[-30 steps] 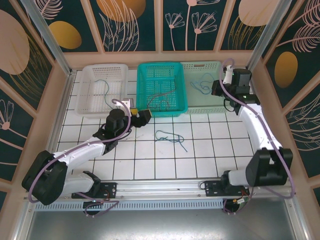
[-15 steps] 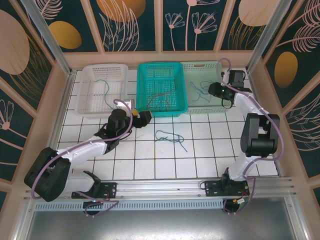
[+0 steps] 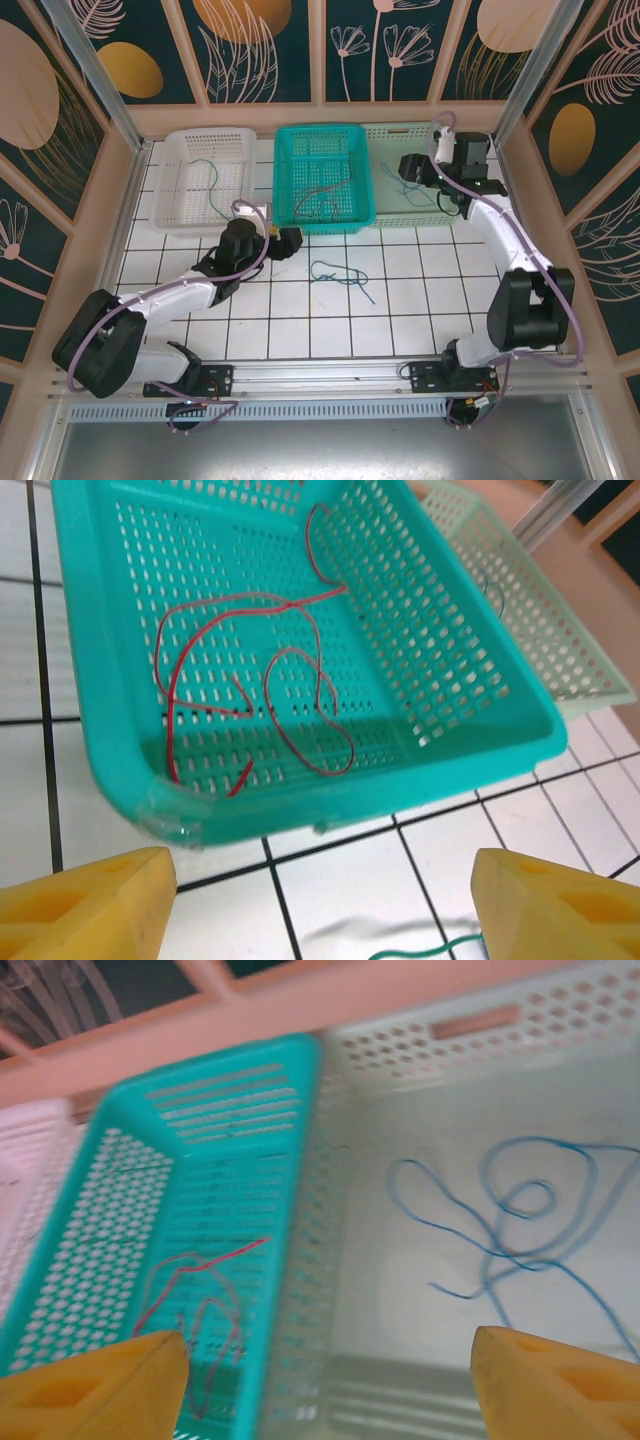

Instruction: Untangle the cables

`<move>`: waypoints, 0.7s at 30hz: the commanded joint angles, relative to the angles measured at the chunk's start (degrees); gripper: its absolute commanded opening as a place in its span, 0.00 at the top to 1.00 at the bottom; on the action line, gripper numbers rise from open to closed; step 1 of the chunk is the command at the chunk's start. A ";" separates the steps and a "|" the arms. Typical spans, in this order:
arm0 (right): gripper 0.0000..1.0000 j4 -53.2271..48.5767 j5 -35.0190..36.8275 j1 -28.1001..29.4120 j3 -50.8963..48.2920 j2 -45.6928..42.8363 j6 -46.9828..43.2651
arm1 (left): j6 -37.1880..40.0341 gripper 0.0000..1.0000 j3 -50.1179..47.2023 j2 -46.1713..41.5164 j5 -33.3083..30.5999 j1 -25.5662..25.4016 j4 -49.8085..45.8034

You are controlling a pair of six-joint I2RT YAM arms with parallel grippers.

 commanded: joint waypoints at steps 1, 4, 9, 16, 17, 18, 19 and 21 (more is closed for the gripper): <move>0.29 -2.79 -0.66 4.36 -3.51 -4.00 -2.23 | 0.97 0.26 0.35 1.40 3.51 -0.49 -2.94; 0.32 -2.82 -1.16 7.97 -7.75 -6.82 -0.18 | 1.57 0.27 0.15 2.91 4.25 -1.63 -3.50; 0.35 3.51 -1.53 9.35 -17.77 -13.41 5.09 | 2.38 0.34 2.44 7.82 8.59 -3.35 -4.01; 0.35 5.79 -2.30 9.29 -22.22 -17.06 6.94 | 1.02 0.44 3.86 14.38 13.41 -3.67 -2.73; 0.34 5.64 -2.10 9.34 -22.16 -16.86 6.93 | 0.87 0.44 3.96 15.17 14.23 -3.74 -2.25; 0.34 5.71 -2.07 9.33 -22.10 -16.74 7.06 | 0.73 0.44 4.23 15.79 14.86 -3.86 -1.96; 0.35 5.93 -2.24 9.35 -22.11 -16.57 7.12 | 0.79 0.44 4.55 16.53 15.24 -4.14 -1.79; 0.34 6.28 -2.42 9.30 -22.15 -16.44 7.35 | 1.01 0.45 5.41 17.72 15.56 -4.58 -2.06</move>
